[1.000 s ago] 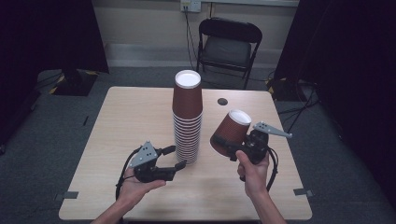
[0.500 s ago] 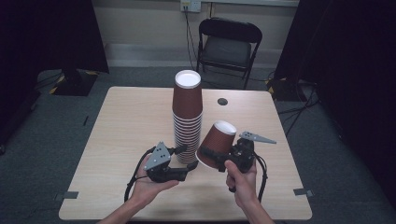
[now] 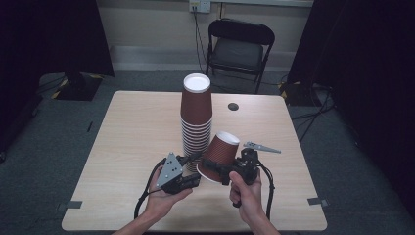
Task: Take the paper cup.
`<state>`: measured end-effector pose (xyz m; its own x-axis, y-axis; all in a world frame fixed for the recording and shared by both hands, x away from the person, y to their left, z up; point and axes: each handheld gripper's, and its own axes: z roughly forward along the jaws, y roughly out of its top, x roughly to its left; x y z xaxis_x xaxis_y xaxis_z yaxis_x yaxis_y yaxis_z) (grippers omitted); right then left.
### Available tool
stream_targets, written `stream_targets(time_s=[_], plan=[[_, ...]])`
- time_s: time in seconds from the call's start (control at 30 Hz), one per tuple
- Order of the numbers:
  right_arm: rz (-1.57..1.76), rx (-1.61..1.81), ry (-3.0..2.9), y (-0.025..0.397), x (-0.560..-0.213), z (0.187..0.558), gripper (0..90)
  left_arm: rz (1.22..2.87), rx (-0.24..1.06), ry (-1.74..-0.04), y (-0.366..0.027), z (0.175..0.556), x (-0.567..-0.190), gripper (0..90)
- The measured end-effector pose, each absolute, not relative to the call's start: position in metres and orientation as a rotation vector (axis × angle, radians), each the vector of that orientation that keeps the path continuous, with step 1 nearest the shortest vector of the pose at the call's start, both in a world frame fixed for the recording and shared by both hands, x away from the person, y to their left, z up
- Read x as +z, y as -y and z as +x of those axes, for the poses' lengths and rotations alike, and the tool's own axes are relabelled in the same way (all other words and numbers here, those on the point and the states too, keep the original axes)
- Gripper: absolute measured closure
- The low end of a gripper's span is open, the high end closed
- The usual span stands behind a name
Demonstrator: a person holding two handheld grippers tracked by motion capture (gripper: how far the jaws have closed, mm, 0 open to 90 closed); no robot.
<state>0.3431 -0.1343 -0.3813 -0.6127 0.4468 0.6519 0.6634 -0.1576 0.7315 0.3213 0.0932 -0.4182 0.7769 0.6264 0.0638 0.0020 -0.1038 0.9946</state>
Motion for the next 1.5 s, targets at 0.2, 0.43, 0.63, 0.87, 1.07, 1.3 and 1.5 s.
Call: stream_targets(time_s=[0.2,0.43,0.63,0.87,1.07,1.3,1.5], plan=[[-1.275,-1.830,1.834,0.126,-0.385,0.344,13.6,1.551,0.661,-0.535,-0.096,0.318,-0.419,53.0],[-1.269,-1.830,1.857,0.116,-0.386,0.342,13.5,1.537,0.694,-0.518,-0.098,0.318,-0.419,62.2],[-1.254,-1.808,1.876,0.108,-0.388,0.342,13.5,1.493,0.697,-0.516,-0.095,0.315,-0.420,71.6],[-1.241,-1.833,1.880,0.105,-0.389,0.341,10.8,1.506,0.691,-0.500,-0.098,0.316,-0.420,74.4],[-1.245,-1.849,1.862,0.107,-0.391,0.344,10.0,1.497,0.681,-0.506,-0.101,0.316,-0.421,80.7],[-1.247,-1.859,1.874,0.113,-0.391,0.345,8.5,1.489,0.644,-0.501,-0.101,0.317,-0.422,83.1],[-1.219,-1.884,1.899,0.114,-0.390,0.346,8.2,1.487,0.659,-0.500,-0.101,0.316,-0.423,83.1]])
